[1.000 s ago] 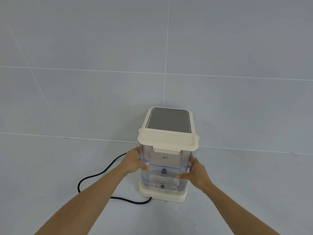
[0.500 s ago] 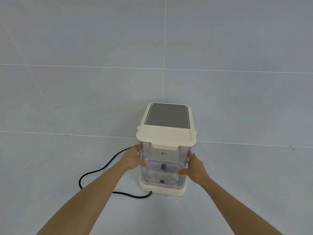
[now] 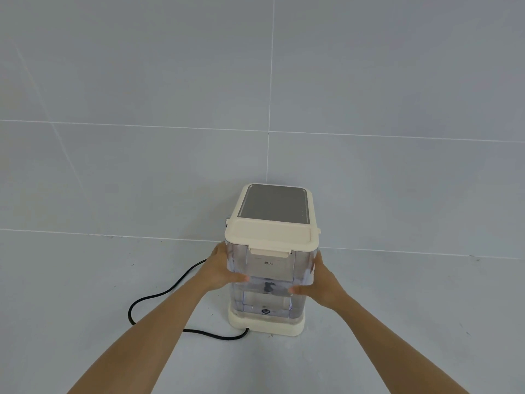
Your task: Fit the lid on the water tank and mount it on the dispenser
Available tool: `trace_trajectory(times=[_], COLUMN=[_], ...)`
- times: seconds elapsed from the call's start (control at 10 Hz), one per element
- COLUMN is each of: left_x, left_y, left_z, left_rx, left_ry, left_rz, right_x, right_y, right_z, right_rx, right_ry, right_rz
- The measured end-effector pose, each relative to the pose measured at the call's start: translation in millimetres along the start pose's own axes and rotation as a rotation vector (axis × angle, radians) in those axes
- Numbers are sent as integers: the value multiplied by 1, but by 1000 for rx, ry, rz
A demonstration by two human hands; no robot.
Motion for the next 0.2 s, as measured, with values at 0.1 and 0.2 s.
trace_trajectory(times=[0.1, 0.2], left_x=[13, 25], left_y=[11, 22], left_z=[15, 43], left_rx=[-59, -141], left_ry=[63, -44], left_rz=[53, 131], right_x=[10, 23], right_y=[10, 20], right_z=[-15, -31], right_rx=[53, 112], right_ry=[-20, -24], right_rz=[19, 67])
Point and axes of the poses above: each hand's wrist, its own y-axis away from the middle knuckle, its own x-axis out of the back of the hand, z = x × y, the point moved 10 cm from there along -y, towards the middle knuckle, and after that the axes turned 14 degrees about -z, right-handed, at the moved point
